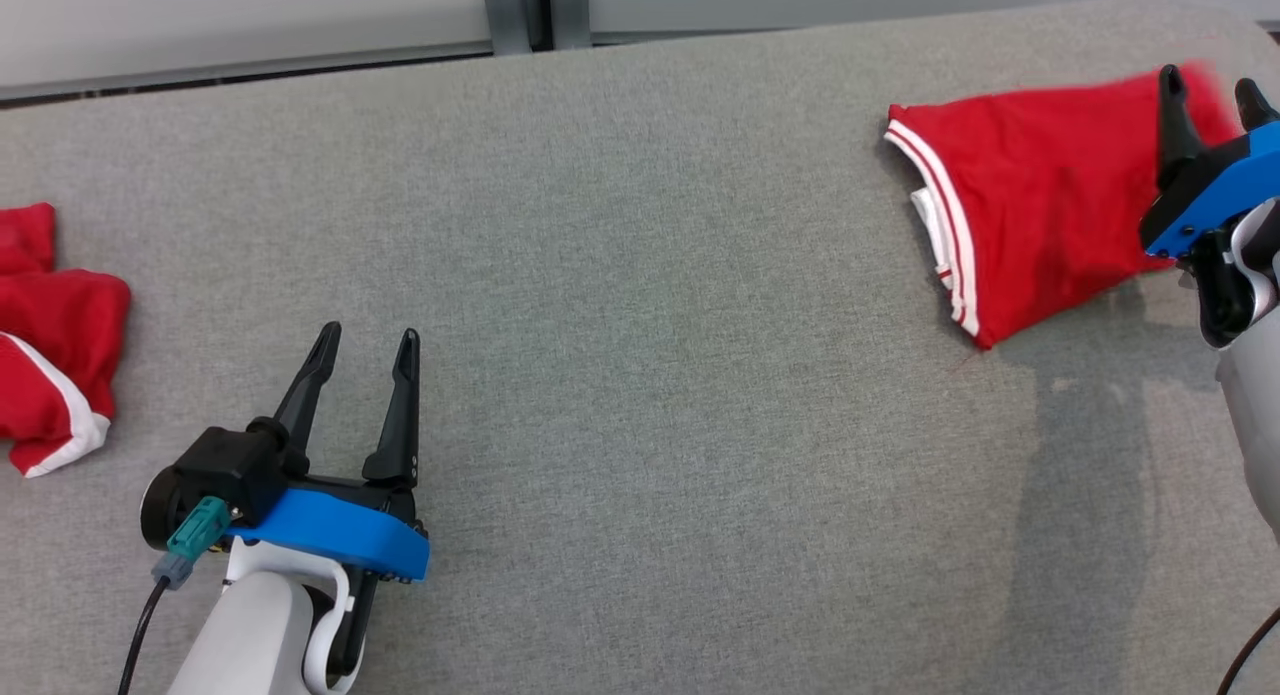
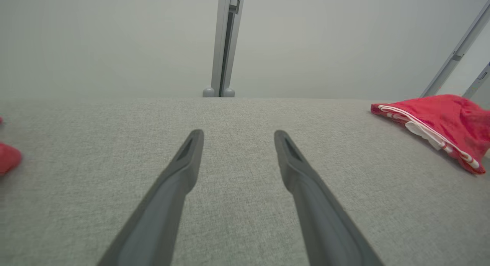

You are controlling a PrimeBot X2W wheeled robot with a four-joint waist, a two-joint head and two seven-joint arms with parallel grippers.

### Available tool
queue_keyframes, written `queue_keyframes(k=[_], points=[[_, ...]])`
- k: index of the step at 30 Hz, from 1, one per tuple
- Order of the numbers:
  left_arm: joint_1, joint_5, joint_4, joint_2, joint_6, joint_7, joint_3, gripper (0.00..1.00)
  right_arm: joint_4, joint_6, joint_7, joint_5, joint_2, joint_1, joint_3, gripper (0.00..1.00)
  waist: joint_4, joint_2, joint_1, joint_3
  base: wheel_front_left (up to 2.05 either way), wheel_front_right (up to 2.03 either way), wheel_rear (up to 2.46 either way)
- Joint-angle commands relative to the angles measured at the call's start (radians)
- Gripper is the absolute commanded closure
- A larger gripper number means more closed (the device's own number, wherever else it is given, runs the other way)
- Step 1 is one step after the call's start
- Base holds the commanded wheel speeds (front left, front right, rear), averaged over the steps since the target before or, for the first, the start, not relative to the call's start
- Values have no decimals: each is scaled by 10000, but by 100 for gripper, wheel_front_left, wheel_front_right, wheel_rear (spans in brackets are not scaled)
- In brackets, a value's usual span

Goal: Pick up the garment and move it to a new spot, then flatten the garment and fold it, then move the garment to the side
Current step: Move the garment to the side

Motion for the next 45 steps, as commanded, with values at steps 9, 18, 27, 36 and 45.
queue_keyframes(k=[9, 18, 27, 36, 45], points=[[520, 55, 105, -215, -14, -44, 311, 0, -1117, 0, -615, -1237, 828, 631, 130, 0, 21, -1, 0, -1068, 0, 0, 0], [1164, 205, -55, -451, -14, -45, 983, 0, -5246, 1, -625, -1040, 1575, 3319, 647, 0, 164, -1, 0, -2234, 0, 0, 0], [1725, 388, -137, -658, -14, -44, 1507, 0, -8014, 1, -557, -517, 1423, 6477, 1028, 0, 486, -1, 0, -2932, 0, 0, 0], [2127, 403, 4, -803, -14, -44, 1776, 0, -8982, 1, -598, 107, 1339, 8812, 1154, 0, 920, -1, 0, -3176, 0, 0, 0], [2358, 538, 104, -931, -14, -44, 1821, 0, -8787, 1, -636, 85, 1799, 9734, 814, 0, 1196, -1, 0, -3332, 0, 0, 0]])
